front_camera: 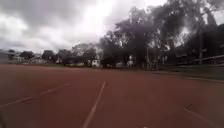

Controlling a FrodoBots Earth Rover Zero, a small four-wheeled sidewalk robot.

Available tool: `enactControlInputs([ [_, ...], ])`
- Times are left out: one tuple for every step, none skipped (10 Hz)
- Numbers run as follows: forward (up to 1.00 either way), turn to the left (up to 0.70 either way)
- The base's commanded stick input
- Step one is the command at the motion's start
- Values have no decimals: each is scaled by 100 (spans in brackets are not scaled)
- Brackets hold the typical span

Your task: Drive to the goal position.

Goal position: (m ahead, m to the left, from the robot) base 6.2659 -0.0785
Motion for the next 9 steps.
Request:
enactControlInputs([
  [70,0],
  [70,0],
  [70,0],
  [70,0],
  [70,0],
  [70,0],
  [70,0],
  [70,0],
  [70,0],
])
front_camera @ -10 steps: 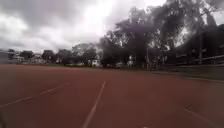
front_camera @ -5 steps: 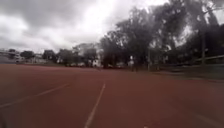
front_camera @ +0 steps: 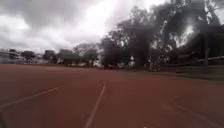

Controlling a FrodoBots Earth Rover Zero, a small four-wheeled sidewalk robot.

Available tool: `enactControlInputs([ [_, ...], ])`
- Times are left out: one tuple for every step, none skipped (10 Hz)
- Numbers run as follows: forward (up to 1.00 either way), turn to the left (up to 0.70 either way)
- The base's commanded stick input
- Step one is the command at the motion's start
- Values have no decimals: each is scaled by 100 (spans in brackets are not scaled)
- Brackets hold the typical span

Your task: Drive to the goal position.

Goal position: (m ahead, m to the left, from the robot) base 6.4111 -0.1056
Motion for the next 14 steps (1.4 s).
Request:
enactControlInputs([
  [70,0],
  [70,0],
  [70,0],
  [70,0],
  [70,0],
  [70,0],
  [70,0],
  [70,0],
  [70,0],
  [70,0],
  [70,0],
  [70,0],
  [70,0],
  [70,0],
])
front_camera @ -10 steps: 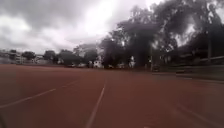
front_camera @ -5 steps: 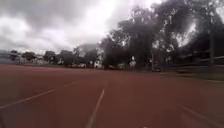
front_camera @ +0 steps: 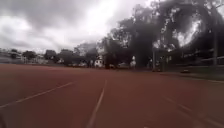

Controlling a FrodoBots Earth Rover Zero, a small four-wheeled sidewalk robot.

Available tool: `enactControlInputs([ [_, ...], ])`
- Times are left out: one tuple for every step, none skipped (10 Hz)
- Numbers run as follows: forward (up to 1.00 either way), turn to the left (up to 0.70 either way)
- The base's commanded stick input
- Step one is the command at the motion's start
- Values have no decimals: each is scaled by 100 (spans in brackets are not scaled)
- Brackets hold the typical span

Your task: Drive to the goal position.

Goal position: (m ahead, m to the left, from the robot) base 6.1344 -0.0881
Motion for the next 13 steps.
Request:
enactControlInputs([
  [70,0],
  [70,0],
  [70,0],
  [70,0],
  [70,0],
  [70,0],
  [70,0],
  [70,0],
  [70,0],
  [70,0],
  [70,0],
  [70,0],
  [70,0],
])
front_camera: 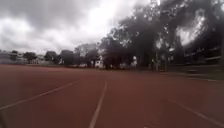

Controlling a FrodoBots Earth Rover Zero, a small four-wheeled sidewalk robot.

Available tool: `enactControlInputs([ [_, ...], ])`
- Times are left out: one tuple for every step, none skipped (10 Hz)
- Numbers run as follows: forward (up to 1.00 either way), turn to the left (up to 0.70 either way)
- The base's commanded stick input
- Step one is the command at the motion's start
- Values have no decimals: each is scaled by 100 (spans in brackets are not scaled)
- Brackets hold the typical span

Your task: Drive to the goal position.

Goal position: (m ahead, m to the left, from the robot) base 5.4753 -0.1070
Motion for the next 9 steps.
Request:
enactControlInputs([
  [70,0],
  [70,0],
  [70,0],
  [70,0],
  [70,0],
  [70,0],
  [70,0],
  [70,0],
  [70,0],
])
